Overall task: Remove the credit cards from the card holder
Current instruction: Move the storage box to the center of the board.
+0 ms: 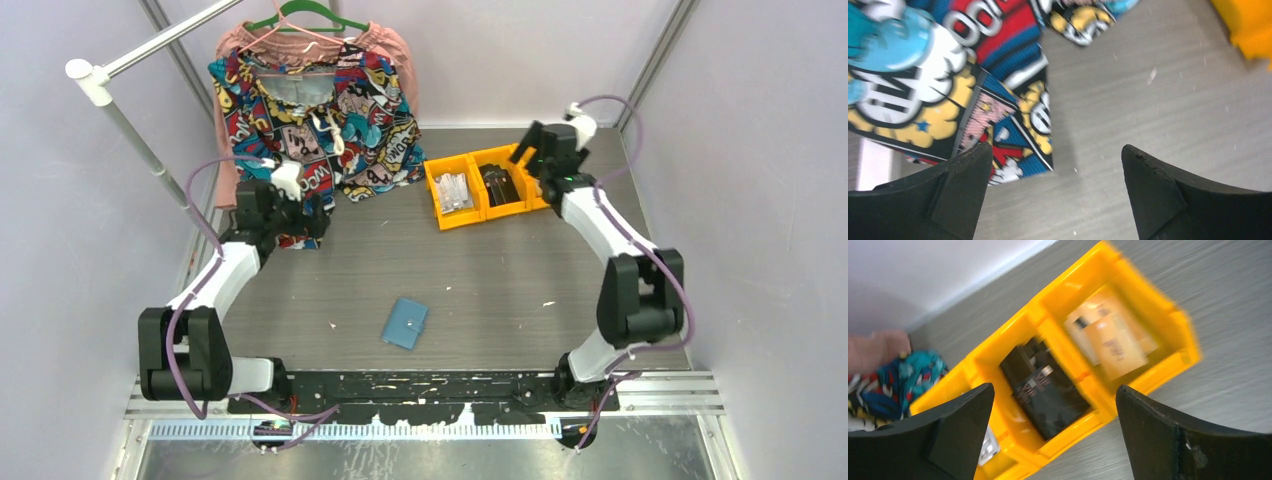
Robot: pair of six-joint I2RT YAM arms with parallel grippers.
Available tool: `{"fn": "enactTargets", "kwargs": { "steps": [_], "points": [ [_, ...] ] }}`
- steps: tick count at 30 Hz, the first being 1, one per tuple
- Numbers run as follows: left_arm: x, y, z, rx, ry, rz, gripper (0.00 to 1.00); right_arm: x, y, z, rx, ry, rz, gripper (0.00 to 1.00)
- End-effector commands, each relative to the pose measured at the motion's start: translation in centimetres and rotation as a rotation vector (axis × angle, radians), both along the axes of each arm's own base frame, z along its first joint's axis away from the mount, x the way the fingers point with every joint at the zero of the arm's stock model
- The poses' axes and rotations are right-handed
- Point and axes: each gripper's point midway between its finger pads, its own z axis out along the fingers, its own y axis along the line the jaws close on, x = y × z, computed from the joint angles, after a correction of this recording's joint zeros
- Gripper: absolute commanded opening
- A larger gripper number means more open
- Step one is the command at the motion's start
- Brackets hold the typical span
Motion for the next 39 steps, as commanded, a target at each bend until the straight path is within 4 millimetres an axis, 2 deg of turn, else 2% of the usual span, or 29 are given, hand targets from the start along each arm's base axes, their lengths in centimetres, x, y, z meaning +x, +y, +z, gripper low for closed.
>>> {"fn": "enactTargets", "kwargs": {
  "steps": [1,6,9,12,15,19,21,26,33,39],
  "points": [
    [-3.9,-3.2,-1.7,0.092,0.124,-0.193,1.00,0.7,6.0,-2.6,-0.096,0.159,0.146,0.92],
    [-5.7,-4.2,-2.2,0.087,0.182,-0.268,1.00,2.5,9.9,-5.5,-0.177,0.227,0.209,0.78],
    [-6.1,-4.3,-2.2,0.088,0.210,-0.288,1.00,3.1,11.3,-7.0,-0.218,0.265,0.234,0.73],
    [-6.5,-4.5,-2.0,0.083,0.224,-0.303,1.00,3.3,12.0,-8.1,-0.257,0.284,0.231,0.68],
    [-6.6,-4.7,-1.4,0.073,0.216,-0.312,1.00,3.2,12.1,-8.9,-0.289,0.297,0.221,0.57],
    [-6.8,-5.0,-0.7,0.062,0.220,-0.323,1.00,3.0,12.8,-9.6,-0.302,0.305,0.229,0.43],
    [-6.9,-5.0,-0.5,0.061,0.222,-0.324,1.00,2.6,13.4,-9.7,-0.308,0.306,0.234,0.39],
    [-6.9,-5.0,-0.1,0.058,0.218,-0.327,1.00,0.9,15.6,-9.2,-0.312,0.284,0.231,0.29],
    [-7.6,-5.3,0.0,0.048,0.234,-0.349,1.00,-3.1,21.2,-9.0,-0.328,0.244,0.298,0.21],
    [-8.3,-5.4,0.1,0.052,0.236,-0.366,1.00,-6.5,25.4,-9.2,-0.329,0.190,0.347,0.20]
  ]
}}
